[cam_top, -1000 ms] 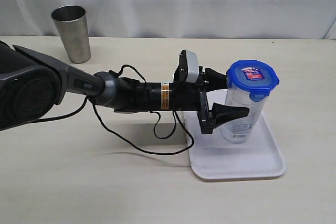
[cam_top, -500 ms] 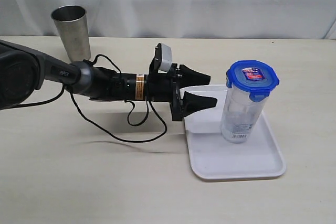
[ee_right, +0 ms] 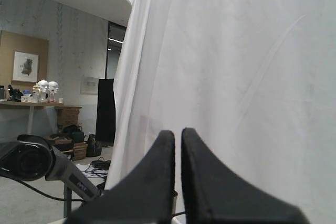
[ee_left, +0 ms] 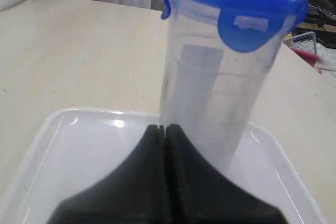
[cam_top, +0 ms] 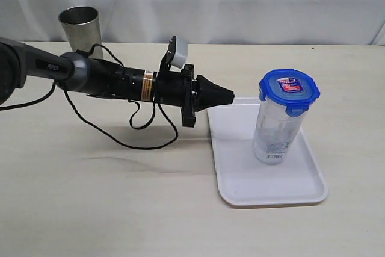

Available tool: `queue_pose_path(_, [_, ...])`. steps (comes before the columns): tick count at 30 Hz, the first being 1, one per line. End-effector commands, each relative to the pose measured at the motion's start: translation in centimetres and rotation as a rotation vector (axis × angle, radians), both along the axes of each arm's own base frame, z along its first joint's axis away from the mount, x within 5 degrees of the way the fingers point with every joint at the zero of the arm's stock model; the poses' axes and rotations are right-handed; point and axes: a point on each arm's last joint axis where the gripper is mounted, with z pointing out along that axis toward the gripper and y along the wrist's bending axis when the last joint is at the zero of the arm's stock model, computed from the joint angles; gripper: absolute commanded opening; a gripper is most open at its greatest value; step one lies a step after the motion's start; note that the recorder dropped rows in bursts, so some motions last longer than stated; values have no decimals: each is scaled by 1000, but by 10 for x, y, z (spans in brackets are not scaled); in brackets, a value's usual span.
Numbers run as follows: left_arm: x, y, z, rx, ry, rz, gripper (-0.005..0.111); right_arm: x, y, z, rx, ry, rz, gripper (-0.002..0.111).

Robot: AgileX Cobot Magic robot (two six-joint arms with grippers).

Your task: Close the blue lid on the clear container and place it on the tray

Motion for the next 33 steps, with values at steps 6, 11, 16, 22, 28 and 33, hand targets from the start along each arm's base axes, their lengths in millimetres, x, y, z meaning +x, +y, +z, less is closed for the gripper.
queue_pose_path(6, [11, 8, 45, 239, 60, 185, 0, 0, 0, 0, 5, -8, -4, 5])
queue_pose_path(11, [12, 19, 66, 360, 121, 320, 0, 0, 0, 0, 5, -8, -4, 5])
queue_pose_path(16, [1, 38, 82, 456, 60, 576, 0, 0, 0, 0, 11, -1, 0, 5])
queue_pose_path(22, [-28, 55, 106, 548, -52, 811, 0, 0, 0, -1, 16, 11, 7, 5])
queue_pose_path(28, [-61, 69, 127, 534, -66, 811, 0, 0, 0, -1, 16, 11, 7, 5])
queue_pose_path(33, [-94, 95, 142, 546, -101, 898, 0, 0, 0, -1, 16, 11, 7, 5])
